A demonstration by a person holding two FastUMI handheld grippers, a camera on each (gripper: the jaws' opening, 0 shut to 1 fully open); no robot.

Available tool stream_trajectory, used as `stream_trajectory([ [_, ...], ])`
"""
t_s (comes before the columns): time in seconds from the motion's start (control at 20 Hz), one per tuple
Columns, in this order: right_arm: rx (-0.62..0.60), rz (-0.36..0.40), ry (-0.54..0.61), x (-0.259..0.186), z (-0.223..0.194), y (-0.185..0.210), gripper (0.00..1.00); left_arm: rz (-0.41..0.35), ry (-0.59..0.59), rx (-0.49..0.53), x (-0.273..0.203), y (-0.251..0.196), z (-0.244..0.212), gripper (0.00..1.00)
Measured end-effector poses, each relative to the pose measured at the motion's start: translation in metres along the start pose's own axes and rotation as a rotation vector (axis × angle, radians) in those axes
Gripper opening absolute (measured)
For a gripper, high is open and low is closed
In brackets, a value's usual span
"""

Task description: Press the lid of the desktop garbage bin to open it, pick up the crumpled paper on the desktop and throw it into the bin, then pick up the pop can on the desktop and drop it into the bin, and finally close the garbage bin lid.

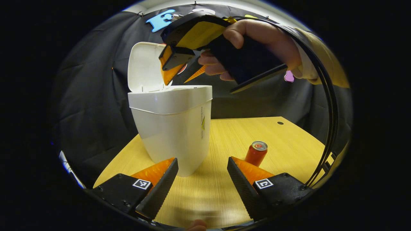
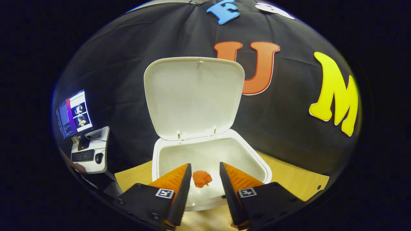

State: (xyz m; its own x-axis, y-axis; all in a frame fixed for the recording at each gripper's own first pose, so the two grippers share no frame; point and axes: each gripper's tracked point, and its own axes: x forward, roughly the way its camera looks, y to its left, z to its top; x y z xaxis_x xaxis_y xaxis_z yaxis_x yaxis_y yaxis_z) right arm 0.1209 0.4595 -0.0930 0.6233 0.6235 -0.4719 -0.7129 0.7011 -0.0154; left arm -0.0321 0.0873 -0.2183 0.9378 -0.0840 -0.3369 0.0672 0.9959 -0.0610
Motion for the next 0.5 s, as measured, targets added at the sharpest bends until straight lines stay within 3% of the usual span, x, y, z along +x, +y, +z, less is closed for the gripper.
stream_trajectory([
  [0.05,0.01,-0.007,-0.012,-0.003,0.003,-0.001,0.78,-0.001,0.006,-0.003,0.001,-0.001,-0.001,1.0],
  [0.15,0.038,-0.027,-0.044,-0.012,0.012,-0.01,0.85,-0.002,0.012,-0.009,0.002,-0.004,-0.001,1.0],
  [0.25,0.06,-0.065,-0.087,-0.023,0.02,-0.027,0.99,-0.015,0.011,0.007,0.002,-0.01,-0.001,1.0],
  [0.5,0.051,-0.112,-0.126,-0.068,0.02,-0.066,0.98,-0.084,0.013,0.061,0.015,-0.042,-0.005,1.0],
])
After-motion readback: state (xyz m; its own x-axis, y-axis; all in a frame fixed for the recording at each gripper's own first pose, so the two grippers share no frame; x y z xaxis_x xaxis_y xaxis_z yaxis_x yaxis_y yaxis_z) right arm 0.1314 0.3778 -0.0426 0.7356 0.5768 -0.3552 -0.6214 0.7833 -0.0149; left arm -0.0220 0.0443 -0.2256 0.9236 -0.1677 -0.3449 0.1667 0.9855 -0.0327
